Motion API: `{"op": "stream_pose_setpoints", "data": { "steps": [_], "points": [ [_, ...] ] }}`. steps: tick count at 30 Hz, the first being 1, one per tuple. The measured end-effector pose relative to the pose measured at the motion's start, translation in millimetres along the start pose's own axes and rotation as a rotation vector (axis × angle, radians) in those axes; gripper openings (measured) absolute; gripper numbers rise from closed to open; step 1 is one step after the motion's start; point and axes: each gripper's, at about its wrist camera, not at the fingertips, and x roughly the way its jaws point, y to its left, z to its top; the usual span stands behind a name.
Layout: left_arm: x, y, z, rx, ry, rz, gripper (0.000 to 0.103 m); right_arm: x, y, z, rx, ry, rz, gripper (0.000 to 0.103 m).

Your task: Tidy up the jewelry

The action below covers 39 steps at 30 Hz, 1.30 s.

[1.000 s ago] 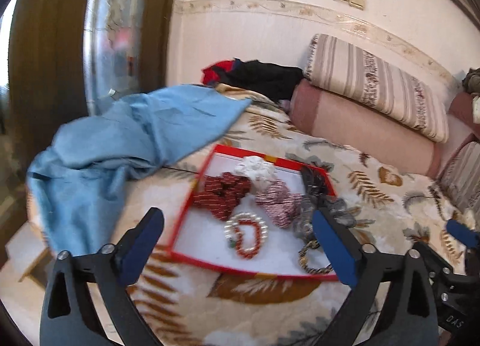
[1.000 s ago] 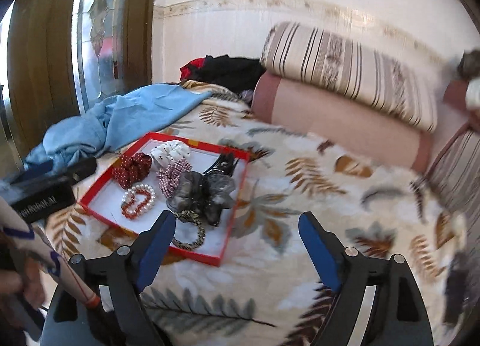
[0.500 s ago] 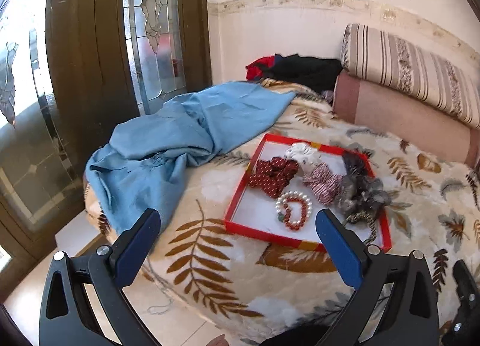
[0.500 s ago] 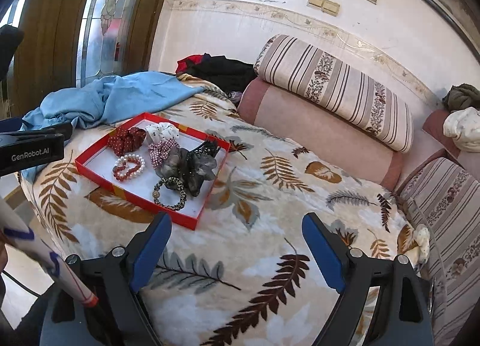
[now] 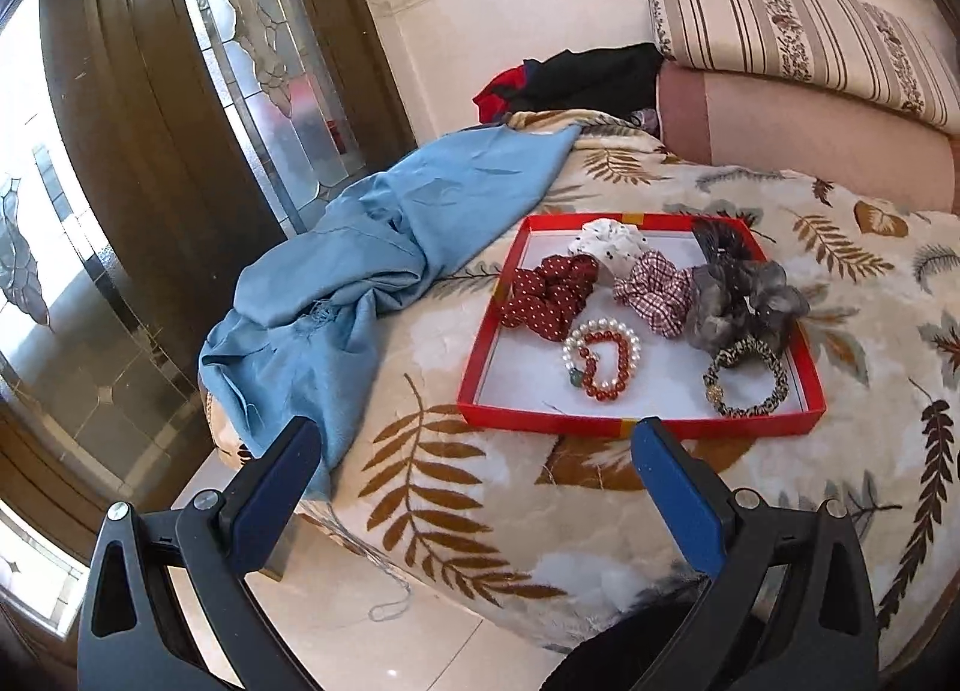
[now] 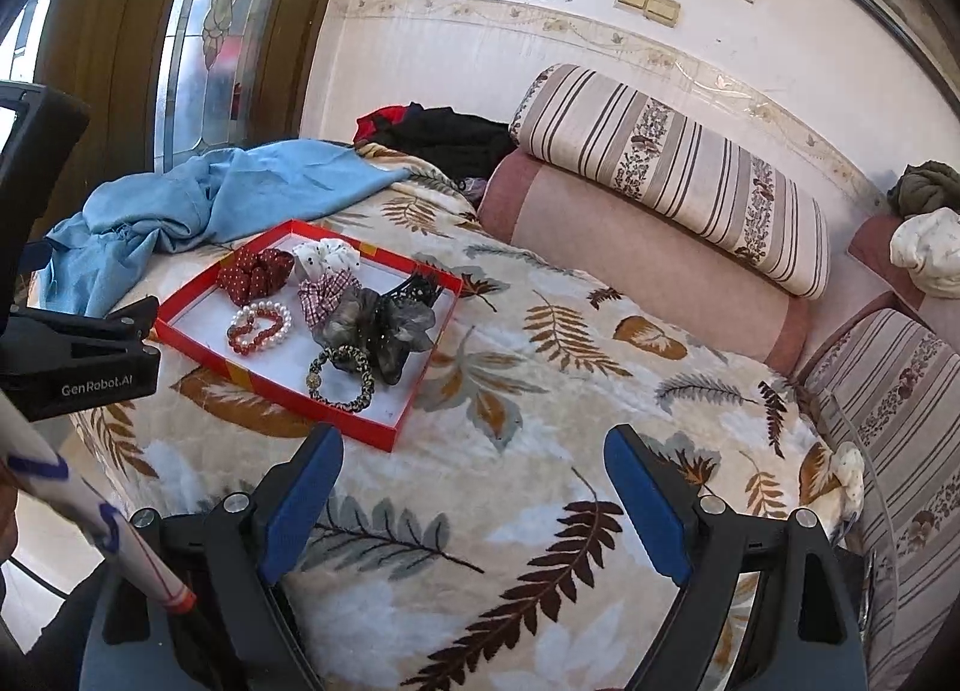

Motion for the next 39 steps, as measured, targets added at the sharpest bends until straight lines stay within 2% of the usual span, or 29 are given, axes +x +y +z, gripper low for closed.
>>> {"op": "stream_pose_setpoints", "data": {
  "steps": [39],
  "points": [
    [21.3,4.5,-11.5,-0.012,0.051,-0.001,0.103,15.2,11.4,-6.9,-0.031,0.056,0.0,0.092]
  ]
}}
